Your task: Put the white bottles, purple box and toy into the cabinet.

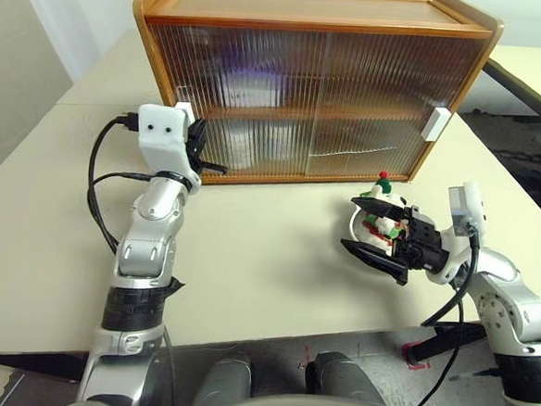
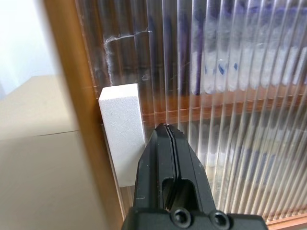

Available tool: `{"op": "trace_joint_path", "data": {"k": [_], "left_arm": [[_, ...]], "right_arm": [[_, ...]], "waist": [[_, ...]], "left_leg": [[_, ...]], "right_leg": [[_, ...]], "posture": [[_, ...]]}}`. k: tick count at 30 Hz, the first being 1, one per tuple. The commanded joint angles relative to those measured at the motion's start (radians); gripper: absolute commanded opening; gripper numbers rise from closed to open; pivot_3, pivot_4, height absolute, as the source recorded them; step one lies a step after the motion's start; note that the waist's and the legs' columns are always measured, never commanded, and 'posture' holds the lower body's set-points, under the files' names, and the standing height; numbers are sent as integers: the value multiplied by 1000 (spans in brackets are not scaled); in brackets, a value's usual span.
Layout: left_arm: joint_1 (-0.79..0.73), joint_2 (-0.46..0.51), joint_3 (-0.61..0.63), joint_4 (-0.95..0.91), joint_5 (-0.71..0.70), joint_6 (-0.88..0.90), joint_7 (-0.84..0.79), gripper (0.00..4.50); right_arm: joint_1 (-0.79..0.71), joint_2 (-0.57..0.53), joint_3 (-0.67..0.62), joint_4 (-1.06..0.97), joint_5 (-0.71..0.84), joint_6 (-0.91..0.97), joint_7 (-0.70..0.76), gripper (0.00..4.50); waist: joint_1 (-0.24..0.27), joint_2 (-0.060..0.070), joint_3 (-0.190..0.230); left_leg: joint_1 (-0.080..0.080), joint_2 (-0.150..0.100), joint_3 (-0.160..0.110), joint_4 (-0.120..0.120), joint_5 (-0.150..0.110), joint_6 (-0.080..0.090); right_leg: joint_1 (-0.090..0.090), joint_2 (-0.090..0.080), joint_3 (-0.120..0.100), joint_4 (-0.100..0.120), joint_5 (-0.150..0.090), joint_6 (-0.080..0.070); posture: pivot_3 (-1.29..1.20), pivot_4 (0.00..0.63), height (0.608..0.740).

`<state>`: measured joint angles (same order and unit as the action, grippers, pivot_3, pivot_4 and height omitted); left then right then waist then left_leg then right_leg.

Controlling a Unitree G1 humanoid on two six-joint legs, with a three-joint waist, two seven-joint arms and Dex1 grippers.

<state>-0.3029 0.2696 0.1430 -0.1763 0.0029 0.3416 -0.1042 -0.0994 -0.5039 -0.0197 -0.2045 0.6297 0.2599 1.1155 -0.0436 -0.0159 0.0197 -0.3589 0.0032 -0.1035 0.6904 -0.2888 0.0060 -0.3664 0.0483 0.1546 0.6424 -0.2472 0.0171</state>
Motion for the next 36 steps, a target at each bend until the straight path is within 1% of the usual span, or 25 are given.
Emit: {"op": "trace_joint_path", "data": {"k": [1, 8, 12, 16, 18, 19, 20, 23, 26, 28, 30, 31, 33, 36], "left_arm": [[17, 19, 41, -7, -2, 25, 16, 45], [20, 28, 47, -17, -24, 21, 11, 45], [29, 16, 24, -38, -83, 38, -45, 45], [105, 14, 4, -118, -202, 29, -169, 45], [163, 43, 6, -168, -261, 25, -249, 45], [182, 58, 5, -181, -275, 20, -277, 430], [193, 70, 4, -188, -281, 17, -293, 650], [200, 82, 3, -192, -292, 15, -304, 1600], [330, 185, 53, -242, -444, 10, -532, 2649], [365, 220, 84, -249, -512, 15, -591, 3343], [396, 267, 114, -245, -548, 63, -609, 4041], [417, 297, 116, -242, -535, 87, -607, 4376], [439, 333, 114, -241, -521, 117, -599, 4449], [439, 342, 123, -249, -569, 157, -603, 4449]], "right_arm": [[-11, 3, 7, 16, -5, -6, 8, 4500], [-17, 9, 7, 20, -6, 0, 2, 4500], [-16, 4, -6, 30, -2, -3, 8, 4500], [-14, 5, -21, 39, 2, -16, 11, 4500], [-8, 9, -34, 41, 11, -20, 6, 4500], [-6, 11, -39, 42, 14, -21, 5, 4500], [-5, 12, -41, 43, 16, -22, 5, 4500], [-5, 14, -44, 43, 15, -22, 7, 4500], [-34, -9, -127, 77, 76, 15, -9, 4500], [-52, -27, -168, 95, 102, 39, -27, 4500], [-71, -44, -207, 127, 49, 1, -87, 4500], [-83, -54, -222, 148, -3, -16, -149, 4500], [-104, -72, -237, 177, -55, -23, -216, 4500], [-155, -92, -276, 219, -12, 39, -245, 4500]], "waist": [[0, 0, 0], [0, -1, 1], [3, -1, 1], [6, -2, 0], [8, -2, 0], [9, -2, 0], [10, -2, 0], [14, -2, 0], [13, -1, 0], [14, -1, 0], [14, -2, 0], [14, -1, 0], [14, 1, -1], [14, 3, -1]], "left_leg": [[0, 0, 0, 0, 0, 0], [4, 1, 1, -8, 1, -3], [6, 2, 1, -13, 3, -5], [6, 2, 1, -14, 2, -6], [6, 2, 1, -14, 1, -6], [6, 2, 1, -13, 0, -7], [6, 2, 1, -14, -1, -7], [6, 3, 0, -14, -2, -7], [7, 4, 0, -14, -2, -7], [7, 4, 1, -14, -4, -9], [8, 4, 0, -13, -4, -9], [9, 4, 0, -13, -4, -9], [12, 7, -4, -14, -5, -9], [11, 8, -13, -14, -6, -8]], "right_leg": [[0, 0, 0, 0, 1, -1], [-1, 0, 0, 0, 0, -3], [-1, 1, 0, 0, -1, -6], [0, 1, 0, 0, -2, -8], [-1, 1, 0, 0, -4, -10], [-1, 1, 0, 0, -4, -10], [-1, 1, 0, 0, -5, -11], [0, 1, 0, 0, -5, -12], [0, 1, 0, 1, -5, -12], [-2, 1, 0, 4, -8, -14], [-3, 1, 0, 7, -9, -15], [-3, 1, 0, 7, -9, -16], [-5, 2, 0, 7, -10, -17], [-6, 1, 3, 8, -10, -18]], "posture": [[-5, 23, 740], [-10, 19, 740], [-13, 17, 740], [-30, 11, 740], [-32, 12, 740], [-32, 12, 740], [-32, 12, 740], [-32, 12, 740], [-30, 13, 740], [-30, 13, 740], [-30, 13, 740], [-37, 14, 740], [-41, 15, 740], [-46, 19, 740]]}}
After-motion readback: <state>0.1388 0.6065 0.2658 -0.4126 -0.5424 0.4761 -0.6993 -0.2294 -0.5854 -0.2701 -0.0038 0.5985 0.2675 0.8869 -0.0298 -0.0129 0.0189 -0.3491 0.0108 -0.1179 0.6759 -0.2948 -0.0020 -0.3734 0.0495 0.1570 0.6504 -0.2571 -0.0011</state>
